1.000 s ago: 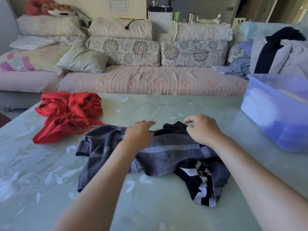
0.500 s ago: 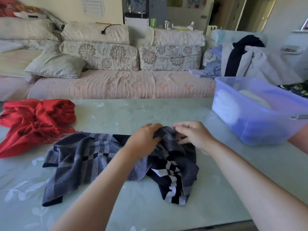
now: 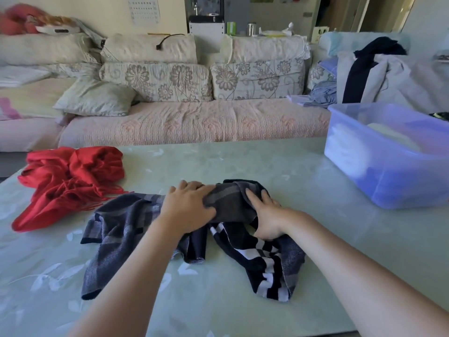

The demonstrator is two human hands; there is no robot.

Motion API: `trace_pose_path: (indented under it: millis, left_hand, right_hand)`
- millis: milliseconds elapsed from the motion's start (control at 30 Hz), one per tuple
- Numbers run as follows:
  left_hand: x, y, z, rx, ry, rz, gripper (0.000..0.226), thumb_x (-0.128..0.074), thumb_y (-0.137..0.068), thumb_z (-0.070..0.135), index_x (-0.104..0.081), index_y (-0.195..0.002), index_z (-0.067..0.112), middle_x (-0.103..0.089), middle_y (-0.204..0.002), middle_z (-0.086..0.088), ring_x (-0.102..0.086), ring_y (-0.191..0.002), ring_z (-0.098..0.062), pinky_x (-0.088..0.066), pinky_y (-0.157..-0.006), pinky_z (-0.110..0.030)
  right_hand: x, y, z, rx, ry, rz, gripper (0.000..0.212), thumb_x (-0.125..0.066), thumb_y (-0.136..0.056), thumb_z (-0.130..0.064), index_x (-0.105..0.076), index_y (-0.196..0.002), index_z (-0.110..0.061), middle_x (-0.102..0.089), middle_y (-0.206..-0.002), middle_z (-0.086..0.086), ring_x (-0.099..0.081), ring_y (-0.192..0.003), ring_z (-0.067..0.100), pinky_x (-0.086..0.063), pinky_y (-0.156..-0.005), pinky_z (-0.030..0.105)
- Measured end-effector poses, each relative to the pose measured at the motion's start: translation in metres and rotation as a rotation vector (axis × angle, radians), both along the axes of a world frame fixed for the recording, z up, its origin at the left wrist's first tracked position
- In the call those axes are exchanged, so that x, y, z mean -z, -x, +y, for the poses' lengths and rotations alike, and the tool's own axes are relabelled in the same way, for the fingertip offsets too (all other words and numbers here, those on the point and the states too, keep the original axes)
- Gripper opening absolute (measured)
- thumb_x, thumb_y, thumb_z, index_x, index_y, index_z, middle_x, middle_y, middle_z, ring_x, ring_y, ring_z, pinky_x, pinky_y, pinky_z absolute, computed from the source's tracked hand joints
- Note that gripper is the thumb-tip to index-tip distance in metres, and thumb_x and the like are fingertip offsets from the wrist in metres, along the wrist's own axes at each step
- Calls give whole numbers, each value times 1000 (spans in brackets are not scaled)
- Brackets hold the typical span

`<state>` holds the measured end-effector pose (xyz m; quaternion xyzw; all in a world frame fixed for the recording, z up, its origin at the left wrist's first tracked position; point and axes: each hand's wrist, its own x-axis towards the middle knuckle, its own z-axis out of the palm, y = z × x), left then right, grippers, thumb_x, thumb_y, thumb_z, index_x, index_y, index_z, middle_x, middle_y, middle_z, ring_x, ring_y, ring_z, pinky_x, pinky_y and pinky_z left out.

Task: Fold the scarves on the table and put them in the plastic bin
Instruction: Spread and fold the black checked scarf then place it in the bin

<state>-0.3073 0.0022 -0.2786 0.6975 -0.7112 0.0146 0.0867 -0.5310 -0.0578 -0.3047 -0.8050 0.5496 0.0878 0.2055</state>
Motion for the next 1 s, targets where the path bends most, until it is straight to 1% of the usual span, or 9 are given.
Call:
trace_pose_path:
  millis: [67,133,267,467,600,700,767,900,1000]
  left_hand:
    - [9,-1,-5,12,-133,-46,61,-58,-77,57,-46,-136,45,-50,-131,12,-43,-124,-22,-39,-93,-36]
    - [13,-4,-12,8,-135,56,35,-62,-81,34,-60,-116,36,-58,-113,8,-52,-112,-23,-45,-78,-33]
    - [10,3,-18,58,34,284,28,-53,-88,12,-68,-105,30,-61,-98,6,-55,-95,-19,-49,-76,-34]
    - [-6,53,-31,141,249,521,28,-51,-93,3,-69,-101,24,-59,-94,9,-56,-81,-12,-40,-65,-7]
    - [-17,103,-54,188,260,442,33,-54,-90,8,-65,-114,28,-62,-102,5,-58,-94,-21,-42,-76,-22]
    - [-10,127,-65,131,108,82,49,-50,-91,19,-47,-137,35,-57,-128,1,-49,-116,-27,-35,-98,-38]
    - [-2,141,-65,173,13,61,56,-49,-90,22,-38,-144,34,-50,-140,0,-45,-125,-28,-33,-104,-41]
    - [25,155,-61,179,-39,-79,70,-53,-91,45,-20,-152,36,-35,-153,4,-35,-135,-27,-33,-106,-44]
    - [41,149,-64,91,-185,-10,61,-52,-95,44,-27,-150,38,-36,-150,-1,-42,-130,-31,-42,-102,-45]
  right_hand:
    - [-3,-3,-1,-2,28,-103,119,-78,-74,-27,7,-155,-45,-15,-158,9,-30,-143,35,-39,-110,44]
    - [-5,-1,2,-42,92,-181,94,-66,-75,-1,-29,-151,-42,-40,-138,5,-50,-125,31,-48,-94,35]
    - [-16,22,0,27,285,-152,49,-54,-77,8,-73,-97,-32,-65,-106,0,-65,-96,28,-54,-77,33]
    - [-48,100,-35,403,843,-484,40,-47,-78,11,-75,-89,-15,-62,-103,5,-53,-100,30,-40,-74,29]
    - [-63,136,-49,476,1067,-674,40,-50,-77,13,-74,-97,-11,-58,-112,9,-49,-109,30,-34,-86,18]
    - [-39,144,-48,227,745,-478,32,-61,-82,-4,-74,-110,-13,-58,-130,10,-49,-125,29,-33,-105,28]
    - [-23,144,-38,124,536,-239,39,-63,-84,-28,-68,-122,-27,-45,-150,2,-34,-142,22,-20,-119,47]
    - [-9,136,-18,61,309,-71,98,-69,-64,-74,-27,-148,-50,1,-166,-3,8,-153,21,-5,-115,67]
    - [-5,124,-14,52,232,15,104,-72,-68,-70,-13,-152,-54,0,-166,4,1,-152,29,-20,-113,63]
